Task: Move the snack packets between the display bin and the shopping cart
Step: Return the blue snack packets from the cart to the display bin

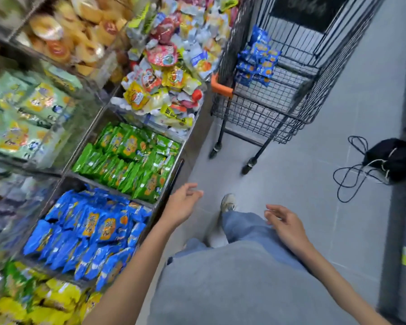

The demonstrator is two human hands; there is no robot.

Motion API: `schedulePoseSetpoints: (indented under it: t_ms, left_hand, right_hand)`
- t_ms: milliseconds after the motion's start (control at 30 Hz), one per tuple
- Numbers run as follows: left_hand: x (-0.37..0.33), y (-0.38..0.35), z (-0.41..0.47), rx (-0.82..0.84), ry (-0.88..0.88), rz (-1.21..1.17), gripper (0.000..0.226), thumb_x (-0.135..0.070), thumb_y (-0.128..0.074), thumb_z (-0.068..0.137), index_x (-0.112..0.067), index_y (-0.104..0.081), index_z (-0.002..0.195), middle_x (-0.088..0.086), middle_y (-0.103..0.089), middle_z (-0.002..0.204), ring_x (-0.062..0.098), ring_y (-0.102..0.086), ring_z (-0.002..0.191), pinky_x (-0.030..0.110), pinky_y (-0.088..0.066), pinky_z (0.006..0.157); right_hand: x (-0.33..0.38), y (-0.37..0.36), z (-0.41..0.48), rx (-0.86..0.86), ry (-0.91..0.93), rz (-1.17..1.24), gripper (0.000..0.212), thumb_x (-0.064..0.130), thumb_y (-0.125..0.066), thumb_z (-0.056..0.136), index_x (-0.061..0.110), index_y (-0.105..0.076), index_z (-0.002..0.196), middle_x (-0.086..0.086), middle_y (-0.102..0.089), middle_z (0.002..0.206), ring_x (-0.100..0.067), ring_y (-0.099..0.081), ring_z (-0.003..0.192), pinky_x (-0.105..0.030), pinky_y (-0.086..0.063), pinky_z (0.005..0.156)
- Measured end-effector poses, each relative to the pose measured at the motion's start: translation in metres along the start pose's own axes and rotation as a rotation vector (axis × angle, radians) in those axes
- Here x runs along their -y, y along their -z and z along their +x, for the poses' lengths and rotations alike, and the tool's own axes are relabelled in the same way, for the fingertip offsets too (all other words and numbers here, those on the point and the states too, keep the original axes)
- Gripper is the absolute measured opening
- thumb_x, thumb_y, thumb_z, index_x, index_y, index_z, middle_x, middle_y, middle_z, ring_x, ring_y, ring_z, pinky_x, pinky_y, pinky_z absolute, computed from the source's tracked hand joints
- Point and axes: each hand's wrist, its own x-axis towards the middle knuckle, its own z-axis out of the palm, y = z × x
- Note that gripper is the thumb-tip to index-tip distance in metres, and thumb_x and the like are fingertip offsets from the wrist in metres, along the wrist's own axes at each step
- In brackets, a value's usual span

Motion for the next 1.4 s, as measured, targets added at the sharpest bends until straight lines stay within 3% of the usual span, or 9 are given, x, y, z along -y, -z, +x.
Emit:
schedulePoseSetpoints:
  t_ms: [233, 367, 567, 767, 900, 1000, 1100, 1233, 1400]
  left_hand:
    - [-0.093, -0.028, 0.065, -0.003, -0.115, -0.080, 0.015, -0.021, -0.060, 0.090, -0.031, -0.058, 0.101, 0.007, -0.066, 0.107, 0.017, -0.061, 0.097, 0.030, -0.046, 0.088]
    - [-0.137, -0.016, 0.091, -0.062, -0.124, -0.146, 0.017, -0.012, -0.057, 0.091, -0.024, -0.057, 0.103, 0.008, -0.064, 0.102, 0.021, -0.061, 0.095, 0.036, -0.046, 0.093]
    - [-0.222, 0.012, 0.166, -0.173, -0.292, -0.101, 0.019, -0.008, -0.055, 0.092, -0.019, -0.057, 0.107, -0.013, -0.060, 0.093, -0.006, -0.056, 0.082, 0.000, -0.040, 0.068]
    - [-0.307, 0.035, 0.279, -0.208, -0.490, 0.117, 0.031, -0.016, -0.055, 0.092, -0.015, -0.054, 0.123, -0.001, -0.060, 0.118, 0.013, -0.056, 0.107, 0.029, -0.045, 0.090]
    - [-0.339, 0.023, 0.352, -0.254, -0.650, 0.276, 0.045, -0.019, -0.054, 0.091, -0.014, -0.043, 0.134, 0.002, -0.049, 0.133, 0.017, -0.043, 0.123, 0.026, -0.033, 0.100]
    - [-0.347, 0.005, 0.397, -0.263, -0.725, 0.449, 0.059, -0.021, -0.053, 0.091, -0.008, -0.030, 0.144, 0.009, -0.034, 0.149, 0.022, -0.029, 0.137, 0.031, -0.024, 0.111]
    - [-0.341, -0.013, 0.432, -0.249, -0.733, 0.615, 0.070, -0.024, -0.052, 0.092, -0.002, -0.016, 0.149, 0.014, -0.023, 0.155, 0.025, -0.020, 0.143, 0.029, -0.011, 0.115]
    - [-0.332, -0.024, 0.457, -0.303, -0.706, 0.608, 0.073, -0.023, -0.054, 0.091, -0.003, -0.016, 0.149, 0.014, -0.030, 0.152, 0.025, -0.027, 0.138, 0.031, -0.021, 0.111]
    - [-0.328, -0.028, 0.460, -0.351, -0.750, 0.598, 0.073, -0.023, -0.059, 0.088, -0.002, -0.022, 0.147, 0.015, -0.038, 0.147, 0.026, -0.037, 0.133, 0.029, -0.026, 0.108]
  right_hand:
    - [0.067, 0.040, 0.086, -0.037, 0.026, 0.129, 0.022, 0.013, -0.056, 0.090, 0.013, -0.060, 0.112, -0.009, -0.065, 0.105, -0.027, -0.063, 0.090, -0.037, -0.048, 0.086]
    - [0.123, 0.044, 0.130, -0.007, 0.074, 0.166, 0.021, 0.014, -0.057, 0.090, 0.017, -0.061, 0.110, -0.004, -0.066, 0.101, -0.025, -0.063, 0.089, -0.036, -0.048, 0.086]
    - [0.212, 0.041, 0.219, 0.009, 0.153, 0.241, 0.016, 0.011, -0.056, 0.091, 0.018, -0.060, 0.104, 0.003, -0.064, 0.090, -0.016, -0.061, 0.085, -0.032, -0.047, 0.084]
    - [0.284, 0.045, 0.320, -0.107, 0.158, 0.310, 0.011, 0.020, -0.056, 0.090, 0.029, -0.059, 0.096, 0.006, -0.065, 0.098, -0.015, -0.064, 0.085, -0.031, -0.049, 0.084]
    - [0.301, 0.048, 0.405, -0.208, 0.131, 0.286, 0.012, 0.020, -0.056, 0.090, 0.023, -0.060, 0.101, -0.002, -0.064, 0.106, -0.019, -0.062, 0.093, -0.037, -0.050, 0.090]
    - [0.303, 0.048, 0.475, -0.329, 0.071, 0.254, 0.019, 0.024, -0.057, 0.090, 0.016, -0.058, 0.107, -0.005, -0.063, 0.108, -0.013, -0.062, 0.085, -0.030, -0.052, 0.078]
    - [0.299, 0.042, 0.540, -0.408, -0.049, 0.188, 0.044, 0.037, -0.060, 0.087, 0.011, -0.053, 0.121, -0.004, -0.062, 0.115, -0.021, -0.060, 0.102, -0.033, -0.046, 0.088]
    - [0.292, 0.028, 0.609, -0.448, -0.178, 0.180, 0.069, 0.053, -0.058, 0.084, 0.003, -0.046, 0.131, -0.009, -0.054, 0.131, -0.027, -0.052, 0.116, -0.029, -0.037, 0.081]
    - [0.293, 0.014, 0.653, -0.430, -0.339, 0.179, 0.083, 0.053, -0.065, 0.079, 0.004, -0.036, 0.138, -0.014, -0.046, 0.139, -0.033, -0.048, 0.122, -0.040, -0.043, 0.091]
